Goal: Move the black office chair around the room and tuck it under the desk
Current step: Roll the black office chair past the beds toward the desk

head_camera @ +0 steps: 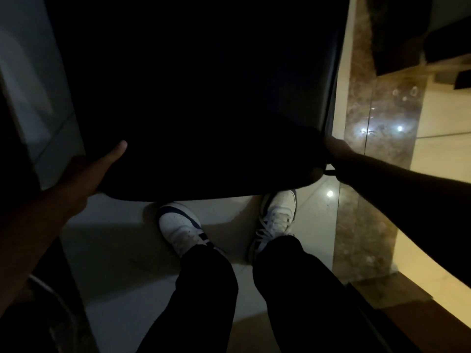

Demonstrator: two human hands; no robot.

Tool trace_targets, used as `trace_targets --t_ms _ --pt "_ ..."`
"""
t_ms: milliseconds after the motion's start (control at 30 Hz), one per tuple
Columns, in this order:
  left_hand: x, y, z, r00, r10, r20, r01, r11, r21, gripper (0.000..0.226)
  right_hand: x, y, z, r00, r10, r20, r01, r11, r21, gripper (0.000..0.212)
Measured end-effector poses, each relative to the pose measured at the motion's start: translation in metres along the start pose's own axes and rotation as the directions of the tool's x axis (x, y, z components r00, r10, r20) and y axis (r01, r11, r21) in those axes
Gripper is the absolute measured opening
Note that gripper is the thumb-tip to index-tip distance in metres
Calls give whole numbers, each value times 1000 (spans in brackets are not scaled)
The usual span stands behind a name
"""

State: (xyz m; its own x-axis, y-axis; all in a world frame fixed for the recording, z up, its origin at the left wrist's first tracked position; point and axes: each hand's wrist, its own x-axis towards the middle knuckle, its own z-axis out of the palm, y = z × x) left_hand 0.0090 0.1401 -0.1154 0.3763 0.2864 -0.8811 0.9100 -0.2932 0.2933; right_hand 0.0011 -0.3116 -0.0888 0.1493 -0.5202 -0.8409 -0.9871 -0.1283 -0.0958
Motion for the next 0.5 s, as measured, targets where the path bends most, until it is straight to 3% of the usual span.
trace_targets --t_ms 167,333,500 --pt "-51 27 -28 999 -2 -43 5 998 56 133 -38 -13 -24 998 -43 44 48 992 -116 25" --pt "-109 59 -52 988 23 -155 -3 992 129 129 -96 -33 -63 996 -93 -7 92 987 -131 43" --pt "-169 108 -84 973 28 -229 11 985 170 139 -165 -63 -104 985 -170 -15 167 979 -114 47"
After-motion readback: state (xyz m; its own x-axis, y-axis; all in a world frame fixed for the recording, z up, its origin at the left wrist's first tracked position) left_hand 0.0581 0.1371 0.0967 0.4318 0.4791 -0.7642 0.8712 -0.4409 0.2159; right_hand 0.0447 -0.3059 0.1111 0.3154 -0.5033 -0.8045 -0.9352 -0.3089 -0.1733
